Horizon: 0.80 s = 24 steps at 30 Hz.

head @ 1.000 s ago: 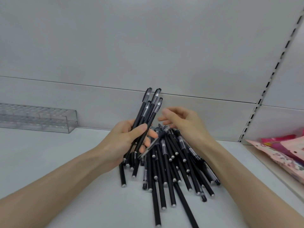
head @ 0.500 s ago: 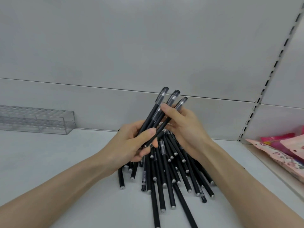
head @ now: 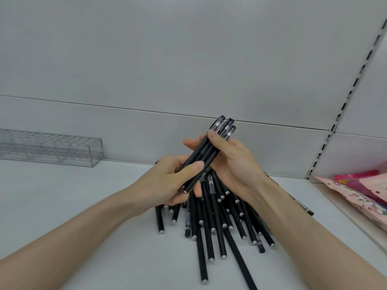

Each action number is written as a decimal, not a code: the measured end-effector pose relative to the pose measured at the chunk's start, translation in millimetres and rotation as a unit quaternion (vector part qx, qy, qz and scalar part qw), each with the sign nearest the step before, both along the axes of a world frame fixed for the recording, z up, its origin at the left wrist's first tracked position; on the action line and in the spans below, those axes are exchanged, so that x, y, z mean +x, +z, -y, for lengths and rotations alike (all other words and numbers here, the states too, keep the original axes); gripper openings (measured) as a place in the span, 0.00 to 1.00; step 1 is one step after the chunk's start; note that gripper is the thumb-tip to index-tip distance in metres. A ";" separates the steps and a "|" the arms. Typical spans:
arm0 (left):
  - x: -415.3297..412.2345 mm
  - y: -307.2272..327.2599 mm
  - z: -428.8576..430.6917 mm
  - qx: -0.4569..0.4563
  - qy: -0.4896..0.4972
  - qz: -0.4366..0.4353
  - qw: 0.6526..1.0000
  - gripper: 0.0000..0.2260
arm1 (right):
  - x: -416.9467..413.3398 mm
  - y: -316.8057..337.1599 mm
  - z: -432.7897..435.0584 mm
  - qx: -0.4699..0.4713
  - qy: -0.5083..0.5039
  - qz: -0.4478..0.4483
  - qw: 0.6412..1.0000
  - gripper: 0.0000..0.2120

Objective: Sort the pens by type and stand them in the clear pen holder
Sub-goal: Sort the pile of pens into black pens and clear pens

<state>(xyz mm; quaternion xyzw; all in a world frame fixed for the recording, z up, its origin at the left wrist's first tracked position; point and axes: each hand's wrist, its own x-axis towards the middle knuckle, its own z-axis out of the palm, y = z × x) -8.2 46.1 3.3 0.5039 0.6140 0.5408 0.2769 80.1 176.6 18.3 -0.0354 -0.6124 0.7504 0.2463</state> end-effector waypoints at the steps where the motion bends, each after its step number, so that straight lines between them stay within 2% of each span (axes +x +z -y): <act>1: 0.0 1.5 0.6 -0.010 -0.009 0.007 1.000 0.13 | -1.4 -0.4 0.5 -0.007 -0.011 -0.005 1.000 0.10; 4: -4.8 6.3 3.9 -0.005 -0.003 0.011 1.000 0.14 | -2.6 1.3 -0.8 -0.060 -0.041 -0.044 0.996 0.09; 8: -31.0 7.6 8.5 -0.014 0.152 -0.082 0.985 0.11 | 1.0 5.2 -4.0 -0.106 -0.056 -0.062 0.991 0.11; 11: -45.6 1.4 11.9 -0.123 0.234 -0.222 0.938 0.13 | -1.1 0.3 -1.8 -0.098 -0.064 -0.031 0.993 0.11; 13: -44.7 -4.9 10.8 -0.182 0.246 -0.256 0.917 0.19 | -2.7 -3.3 -0.8 -0.084 -0.059 -0.013 0.995 0.11; 18: -35.0 -16.6 3.3 -0.198 0.243 -0.256 0.914 0.26 | -2.8 -6.6 -2.6 -0.064 -0.062 0.016 0.996 0.03; 21: -39.0 -19.8 1.8 -0.187 0.242 -0.209 0.929 0.26 | -2.0 -7.9 -2.8 -0.062 -0.065 0.020 0.996 0.00; 24: -43.9 -20.4 1.4 -0.172 0.240 -0.176 0.939 0.26 | -0.5 -7.3 -0.8 -0.055 -0.072 0.027 0.996 0.02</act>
